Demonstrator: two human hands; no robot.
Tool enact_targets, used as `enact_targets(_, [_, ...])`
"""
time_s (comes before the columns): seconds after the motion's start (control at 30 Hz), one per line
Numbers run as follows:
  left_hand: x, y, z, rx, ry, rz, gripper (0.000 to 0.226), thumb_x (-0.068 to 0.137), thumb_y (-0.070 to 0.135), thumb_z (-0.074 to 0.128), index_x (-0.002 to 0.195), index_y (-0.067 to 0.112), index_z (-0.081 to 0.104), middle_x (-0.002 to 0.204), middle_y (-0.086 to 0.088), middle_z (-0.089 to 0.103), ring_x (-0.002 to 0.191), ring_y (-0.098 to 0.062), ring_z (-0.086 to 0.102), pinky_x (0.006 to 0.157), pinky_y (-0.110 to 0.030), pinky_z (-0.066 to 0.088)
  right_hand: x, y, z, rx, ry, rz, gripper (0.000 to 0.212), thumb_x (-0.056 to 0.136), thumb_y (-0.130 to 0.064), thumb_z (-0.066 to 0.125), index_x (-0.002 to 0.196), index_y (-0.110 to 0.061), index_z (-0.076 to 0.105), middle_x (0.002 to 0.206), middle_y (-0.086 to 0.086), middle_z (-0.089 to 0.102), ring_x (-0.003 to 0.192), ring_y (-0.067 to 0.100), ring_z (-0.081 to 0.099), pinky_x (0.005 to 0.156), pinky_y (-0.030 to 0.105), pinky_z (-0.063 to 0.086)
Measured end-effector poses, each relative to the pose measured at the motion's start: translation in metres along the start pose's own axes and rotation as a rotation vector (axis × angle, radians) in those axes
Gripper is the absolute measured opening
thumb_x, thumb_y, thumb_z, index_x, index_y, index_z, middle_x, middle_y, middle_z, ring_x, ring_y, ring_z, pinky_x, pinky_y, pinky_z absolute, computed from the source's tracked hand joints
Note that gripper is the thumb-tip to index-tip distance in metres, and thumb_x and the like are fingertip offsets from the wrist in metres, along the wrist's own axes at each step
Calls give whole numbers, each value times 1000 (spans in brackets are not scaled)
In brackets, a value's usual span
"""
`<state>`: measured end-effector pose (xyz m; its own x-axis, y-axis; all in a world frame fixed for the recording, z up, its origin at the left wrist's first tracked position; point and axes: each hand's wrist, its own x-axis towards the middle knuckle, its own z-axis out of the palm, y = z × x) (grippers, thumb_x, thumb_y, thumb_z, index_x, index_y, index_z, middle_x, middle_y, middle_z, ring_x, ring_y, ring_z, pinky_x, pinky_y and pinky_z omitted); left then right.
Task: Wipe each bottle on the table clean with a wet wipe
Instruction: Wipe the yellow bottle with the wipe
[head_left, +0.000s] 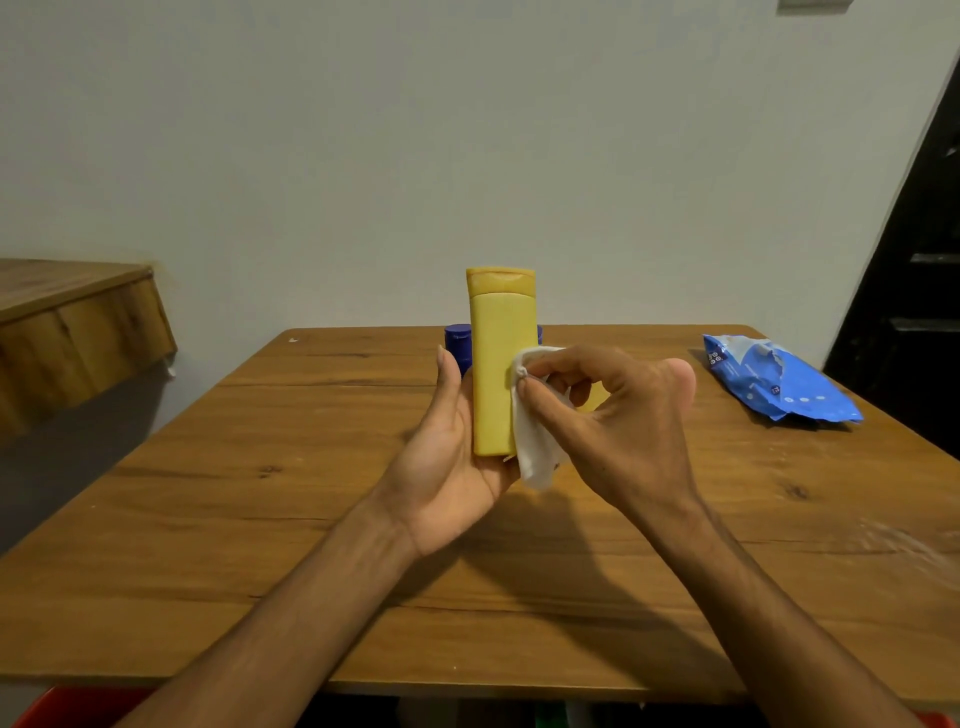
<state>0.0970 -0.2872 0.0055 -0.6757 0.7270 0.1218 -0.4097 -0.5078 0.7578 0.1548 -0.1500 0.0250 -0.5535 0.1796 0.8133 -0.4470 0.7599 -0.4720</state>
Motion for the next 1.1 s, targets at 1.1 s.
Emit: enact_targets(1.1, [-1,-5,0,-141,80,47,72,89,67,43,132,12,60,121,-12,64,118,-26,57,114,-47,34,-5,-13,2,-46,-233,-121,23,80,-44,63,95,-30,73,94,-15,69,89,5,55,84,35,38])
